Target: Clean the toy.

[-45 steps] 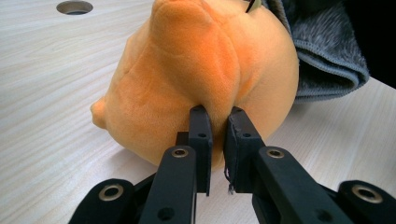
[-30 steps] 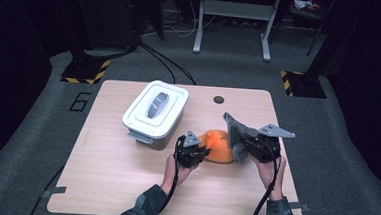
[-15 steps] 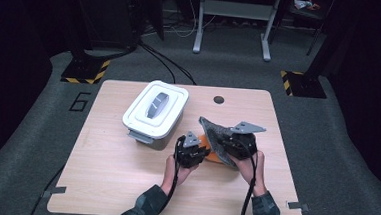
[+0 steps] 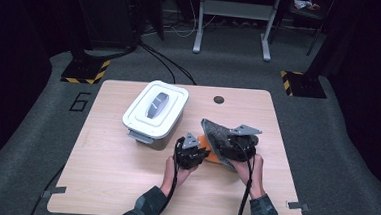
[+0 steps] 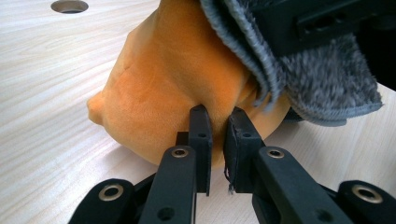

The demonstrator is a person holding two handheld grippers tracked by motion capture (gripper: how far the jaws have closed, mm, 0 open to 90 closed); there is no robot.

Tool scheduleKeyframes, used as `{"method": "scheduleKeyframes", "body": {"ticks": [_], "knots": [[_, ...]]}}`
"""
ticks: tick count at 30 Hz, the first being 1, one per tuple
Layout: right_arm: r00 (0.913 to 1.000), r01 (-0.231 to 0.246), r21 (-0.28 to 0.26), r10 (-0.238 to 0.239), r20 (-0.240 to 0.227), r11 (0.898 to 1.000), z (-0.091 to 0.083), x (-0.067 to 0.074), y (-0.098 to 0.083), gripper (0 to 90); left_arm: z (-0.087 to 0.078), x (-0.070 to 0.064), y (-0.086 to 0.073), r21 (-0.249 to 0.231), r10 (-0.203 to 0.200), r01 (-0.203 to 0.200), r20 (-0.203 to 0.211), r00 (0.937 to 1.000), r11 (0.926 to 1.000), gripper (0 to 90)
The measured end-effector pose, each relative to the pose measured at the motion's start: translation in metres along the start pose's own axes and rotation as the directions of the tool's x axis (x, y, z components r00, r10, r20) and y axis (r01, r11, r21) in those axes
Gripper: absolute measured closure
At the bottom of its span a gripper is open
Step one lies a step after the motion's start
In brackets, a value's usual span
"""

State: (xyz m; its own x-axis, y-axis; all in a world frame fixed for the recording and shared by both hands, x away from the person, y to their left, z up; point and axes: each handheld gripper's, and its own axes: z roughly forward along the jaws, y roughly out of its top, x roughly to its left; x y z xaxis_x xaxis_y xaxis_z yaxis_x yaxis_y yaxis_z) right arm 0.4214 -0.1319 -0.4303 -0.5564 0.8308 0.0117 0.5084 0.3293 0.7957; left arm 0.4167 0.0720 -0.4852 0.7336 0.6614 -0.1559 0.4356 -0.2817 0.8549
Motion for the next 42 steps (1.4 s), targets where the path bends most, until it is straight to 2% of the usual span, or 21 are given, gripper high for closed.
{"method": "scheduleKeyframes", "body": {"ticks": [2,4,10,11,12,14,19,21,26,30,34,36,37,39,42], "knots": [[1.0000,-0.002,-0.008,0.002,-0.009,1.000,-0.001,-0.003,-0.001,64.6,0.000,0.001,-0.001,-0.003,-0.005,0.005,0.000,1.0000,1.0000,82.0],[0.9997,-0.010,-0.017,0.010,-0.022,1.000,-0.003,-0.007,-0.002,71.3,-0.001,0.001,-0.001,-0.002,-0.001,0.001,-0.002,1.0000,1.0000,82.0],[0.9989,-0.038,-0.029,0.038,-0.027,0.999,-0.007,-0.016,-0.007,79.1,0.000,0.001,-0.001,-0.009,-0.015,0.015,-0.002,0.9999,0.9998,82.3],[0.9985,-0.052,-0.030,0.051,-0.022,0.998,-0.008,-0.018,-0.007,79.6,0.000,0.001,-0.001,-0.010,-0.013,0.013,-0.005,0.9999,0.9999,82.3],[0.9987,-0.048,-0.025,0.048,-0.017,0.999,-0.009,-0.020,-0.008,80.1,0.000,0.001,-0.001,-0.009,-0.023,0.023,-0.002,0.9997,0.9997,82.4],[0.9988,-0.047,-0.024,0.047,0.008,0.999,-0.009,-0.024,-0.011,80.5,0.000,0.003,0.000,-0.004,-0.017,0.017,-0.002,0.9999,0.9999,82.3],[0.9964,-0.079,-0.019,0.080,0.028,0.997,-0.009,-0.034,-0.020,80.6,0.001,0.001,0.000,-0.009,-0.030,0.030,-0.002,0.9996,0.9995,82.3],[0.9959,-0.073,-0.007,0.074,0.053,0.997,-0.009,-0.038,-0.023,80.6,0.001,0.002,0.001,-0.008,-0.024,0.024,-0.003,0.9997,0.9997,82.3],[0.9911,-0.108,0.017,0.107,0.080,0.994,-0.007,-0.048,-0.030,80.6,0.000,0.002,0.001,-0.006,-0.025,0.025,-0.004,0.9997,0.9997,82.3],[0.9885,-0.109,0.044,0.104,0.109,0.993,0.000,-0.056,-0.038,80.7,0.000,0.003,0.001,-0.003,-0.029,0.029,-0.002,0.9996,0.9996,82.3],[0.9838,-0.144,0.073,0.134,0.119,0.987,0.008,-0.061,-0.045,80.7,0.000,0.003,0.001,-0.004,-0.030,0.030,-0.005,0.9995,0.9995,82.3],[0.9815,-0.154,0.090,0.142,0.128,0.984,0.013,-0.064,-0.048,80.7,0.000,0.003,0.001,-0.004,-0.029,0.029,-0.006,0.9996,0.9996,82.3],[0.9817,-0.149,0.101,0.135,0.135,0.984,0.016,-0.066,-0.049,80.7,0.000,0.003,0.001,-0.006,-0.041,0.041,-0.003,0.9992,0.9991,82.3],[0.9784,-0.170,0.123,0.152,0.140,0.978,0.022,-0.066,-0.052,80.8,0.000,0.004,0.001,-0.006,-0.036,0.036,-0.005,0.9993,0.9993,82.2],[0.9780,-0.175,0.148,0.155,0.140,0.973,0.028,-0.068,-0.056,81.0,-0.001,0.004,0.001,-0.006,-0.033,0.033,-0.006,0.9994,0.9994,82.2]]}}
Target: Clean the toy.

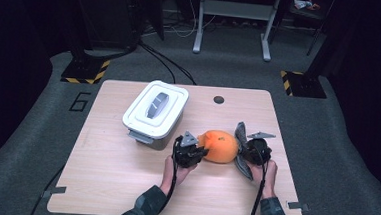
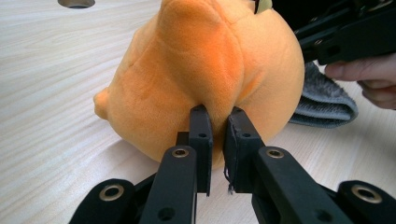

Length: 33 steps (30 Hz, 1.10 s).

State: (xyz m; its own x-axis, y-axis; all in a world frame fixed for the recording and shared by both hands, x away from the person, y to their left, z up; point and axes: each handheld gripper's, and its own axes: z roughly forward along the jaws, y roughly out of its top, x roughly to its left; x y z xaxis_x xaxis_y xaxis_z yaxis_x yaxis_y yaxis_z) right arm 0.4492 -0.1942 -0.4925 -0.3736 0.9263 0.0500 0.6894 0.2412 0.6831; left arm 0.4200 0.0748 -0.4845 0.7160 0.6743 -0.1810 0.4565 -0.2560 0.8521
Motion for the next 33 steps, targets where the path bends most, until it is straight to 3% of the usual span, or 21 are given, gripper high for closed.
{"method": "scheduleKeyframes", "body": {"ticks": [5,8,12,17,19,21,25,29,33], "knots": [[1.0000,0.003,-0.012,-0.003,-0.002,1.000,-0.004,-0.003,0.001,81.0,-0.001,0.001,0.000,0.003,0.002,-0.002,0.001,1.0000,1.0000,82.1],[1.0000,0.000,-0.047,0.000,0.009,0.999,-0.019,-0.001,0.006,81.0,-0.001,0.001,0.000,0.001,0.000,0.000,-0.002,1.0000,1.0000,82.1],[0.9987,0.050,-0.129,-0.048,0.015,0.990,-0.046,0.006,0.015,81.0,-0.001,0.001,0.000,-0.002,0.000,0.000,-0.003,1.0000,1.0000,82.0],[0.9943,0.091,-0.199,-0.100,-0.036,0.976,-0.069,0.027,0.026,81.1,-0.001,0.002,0.000,0.002,0.000,0.000,0.002,1.0000,1.0000,81.6],[0.9901,0.104,-0.196,-0.120,-0.073,0.975,-0.067,0.033,0.029,81.1,-0.001,0.002,0.000,0.002,0.001,-0.001,0.003,1.0000,1.0000,81.2],[0.9870,0.125,-0.179,-0.141,-0.078,0.976,-0.062,0.038,0.030,81.1,-0.001,0.001,0.000,0.001,-0.003,0.003,0.005,1.0000,1.0000,80.3],[0.9876,0.122,-0.166,-0.137,-0.078,0.978,-0.052,0.040,0.029,81.2,-0.002,0.002,0.001,0.002,0.012,-0.012,0.004,0.9999,0.9999,68.9],[0.9887,0.118,-0.162,-0.131,-0.073,0.980,-0.052,0.038,0.030,81.1,-0.002,-0.001,0.000,0.018,0.058,-0.057,-0.041,0.9975,0.9982,48.3],[0.9888,0.113,-0.155,-0.126,-0.080,0.981,-0.052,0.037,0.030,81.1,0.003,-0.002,-0.002,0.041,0.088,-0.085,-0.072,0.9935,0.9956,39.9]]}}
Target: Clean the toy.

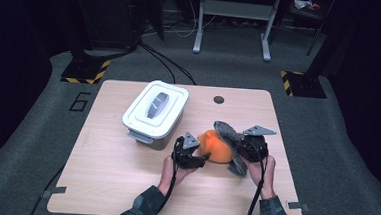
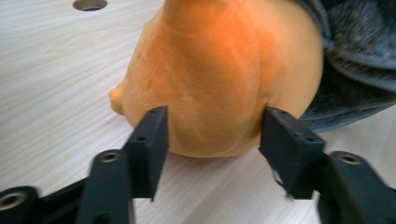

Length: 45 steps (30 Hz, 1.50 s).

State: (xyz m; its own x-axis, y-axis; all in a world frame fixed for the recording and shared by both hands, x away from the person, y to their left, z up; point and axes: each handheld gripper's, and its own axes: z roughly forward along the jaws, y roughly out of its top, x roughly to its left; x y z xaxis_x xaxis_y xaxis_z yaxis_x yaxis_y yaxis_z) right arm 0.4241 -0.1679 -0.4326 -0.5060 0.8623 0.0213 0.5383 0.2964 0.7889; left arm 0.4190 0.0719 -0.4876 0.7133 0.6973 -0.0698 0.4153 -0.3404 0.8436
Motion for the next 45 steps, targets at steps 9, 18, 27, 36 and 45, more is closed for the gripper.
{"method": "scheduleKeyframes", "body": {"ticks": [9,18,27,36,45], "knots": [[1.0000,-0.004,-0.004,0.004,0.003,1.000,0.002,-0.001,0.000,81.0,0.008,-0.007,0.001,-0.011,0.061,-0.062,-0.029,0.9977,0.9980,62.8],[0.9998,-0.017,-0.039,0.017,0.005,0.999,-0.008,-0.006,-0.001,80.8,0.004,-0.004,0.005,-0.035,-0.010,0.011,0.028,0.9995,0.9993,78.0],[0.9998,0.002,-0.079,-0.004,-0.020,0.997,-0.021,0.004,0.002,80.8,0.001,-0.005,0.010,-0.048,-0.086,0.090,0.076,0.9934,0.9948,80.5],[0.9970,0.050,-0.107,-0.055,-0.053,0.993,-0.020,0.026,0.013,80.8,-0.006,-0.008,0.013,-0.057,-0.124,0.133,0.132,0.9834,0.9895,80.9],[0.9937,0.112,-0.082,-0.112,0.008,0.990,-0.003,0.035,0.015,80.9,-0.004,-0.003,0.011,-0.050,-0.135,0.143,0.135,0.9816,0.9885,80.9]]}}
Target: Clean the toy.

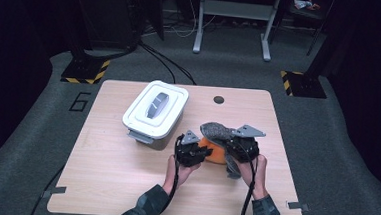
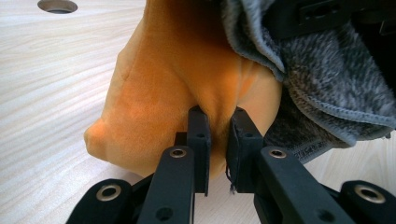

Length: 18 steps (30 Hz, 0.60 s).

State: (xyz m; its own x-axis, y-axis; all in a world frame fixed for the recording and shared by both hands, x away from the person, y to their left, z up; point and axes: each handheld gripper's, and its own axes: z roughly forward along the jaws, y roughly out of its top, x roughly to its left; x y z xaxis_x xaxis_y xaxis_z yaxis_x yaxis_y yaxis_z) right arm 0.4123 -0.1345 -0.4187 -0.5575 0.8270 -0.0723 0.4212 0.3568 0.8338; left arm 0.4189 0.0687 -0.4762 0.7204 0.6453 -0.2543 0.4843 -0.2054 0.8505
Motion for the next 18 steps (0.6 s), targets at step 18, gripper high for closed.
{"method": "scheduleKeyframes", "body": {"ticks": [18], "knots": [[0.9996,-0.018,0.012,0.017,0.024,1.000,0.003,-0.009,-0.003,81.1,0.000,0.009,-0.004,-0.001,-0.024,0.024,0.002,0.9997,0.9997,80.9]]}}
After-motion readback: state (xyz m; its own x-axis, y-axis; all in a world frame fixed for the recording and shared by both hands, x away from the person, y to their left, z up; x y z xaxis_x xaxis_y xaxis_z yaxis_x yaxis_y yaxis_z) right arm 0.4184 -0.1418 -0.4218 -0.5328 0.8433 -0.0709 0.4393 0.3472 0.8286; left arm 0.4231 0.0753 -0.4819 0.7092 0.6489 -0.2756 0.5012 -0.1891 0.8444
